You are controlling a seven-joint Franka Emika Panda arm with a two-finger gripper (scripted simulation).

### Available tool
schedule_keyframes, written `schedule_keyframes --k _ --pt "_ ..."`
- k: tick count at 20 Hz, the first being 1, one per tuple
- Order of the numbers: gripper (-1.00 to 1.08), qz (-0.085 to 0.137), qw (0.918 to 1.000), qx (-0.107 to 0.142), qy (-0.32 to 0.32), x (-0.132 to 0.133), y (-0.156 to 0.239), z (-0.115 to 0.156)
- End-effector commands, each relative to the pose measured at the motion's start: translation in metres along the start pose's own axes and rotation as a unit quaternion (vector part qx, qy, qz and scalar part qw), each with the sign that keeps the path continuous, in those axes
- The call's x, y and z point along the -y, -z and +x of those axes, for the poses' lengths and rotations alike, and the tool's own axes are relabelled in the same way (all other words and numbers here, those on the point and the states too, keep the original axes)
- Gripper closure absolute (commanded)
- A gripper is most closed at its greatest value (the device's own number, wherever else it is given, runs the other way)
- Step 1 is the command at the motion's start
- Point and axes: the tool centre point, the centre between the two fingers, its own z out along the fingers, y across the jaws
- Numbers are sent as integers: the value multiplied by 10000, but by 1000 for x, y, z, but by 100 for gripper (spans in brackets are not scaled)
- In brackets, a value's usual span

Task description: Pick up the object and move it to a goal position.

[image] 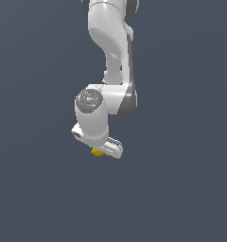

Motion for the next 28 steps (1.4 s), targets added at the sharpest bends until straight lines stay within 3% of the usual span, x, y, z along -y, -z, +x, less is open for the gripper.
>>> schedule_keyframes --k 1,28 --pt "108 5 10000 -11 -1 -7 29 -1" --pt "108 4 10000 -14 -3 -83 327 -8"
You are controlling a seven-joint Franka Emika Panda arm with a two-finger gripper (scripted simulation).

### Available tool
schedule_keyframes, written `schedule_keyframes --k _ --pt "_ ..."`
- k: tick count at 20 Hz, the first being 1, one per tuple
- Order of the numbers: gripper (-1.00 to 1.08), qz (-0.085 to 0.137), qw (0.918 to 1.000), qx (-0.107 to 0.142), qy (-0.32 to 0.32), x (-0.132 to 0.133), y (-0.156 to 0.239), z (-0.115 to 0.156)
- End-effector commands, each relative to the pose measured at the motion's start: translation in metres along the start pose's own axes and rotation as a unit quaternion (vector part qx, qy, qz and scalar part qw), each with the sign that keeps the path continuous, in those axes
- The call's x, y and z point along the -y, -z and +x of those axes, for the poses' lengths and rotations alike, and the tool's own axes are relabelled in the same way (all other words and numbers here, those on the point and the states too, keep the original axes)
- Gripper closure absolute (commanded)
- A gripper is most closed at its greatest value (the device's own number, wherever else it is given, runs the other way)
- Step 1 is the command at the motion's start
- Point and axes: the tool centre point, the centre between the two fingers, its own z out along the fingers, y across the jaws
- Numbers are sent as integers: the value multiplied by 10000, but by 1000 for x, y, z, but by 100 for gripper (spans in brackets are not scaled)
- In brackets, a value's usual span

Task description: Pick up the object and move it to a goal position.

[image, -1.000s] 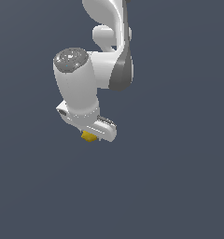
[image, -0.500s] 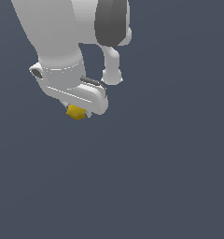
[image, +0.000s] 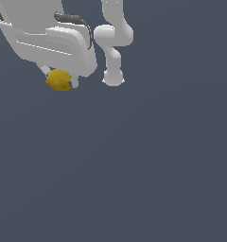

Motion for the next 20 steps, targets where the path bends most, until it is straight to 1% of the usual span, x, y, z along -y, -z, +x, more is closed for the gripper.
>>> schedule_keyframes --k 1,5,10,20 --pt "108 -2 10000 3 2 -5 21 0" --pt "108 -3 10000 2 5 -10 44 1" --pt "108 -3 10000 2 5 -14 62 2" --pt "108 -3 10000 2 7 -16 73 3"
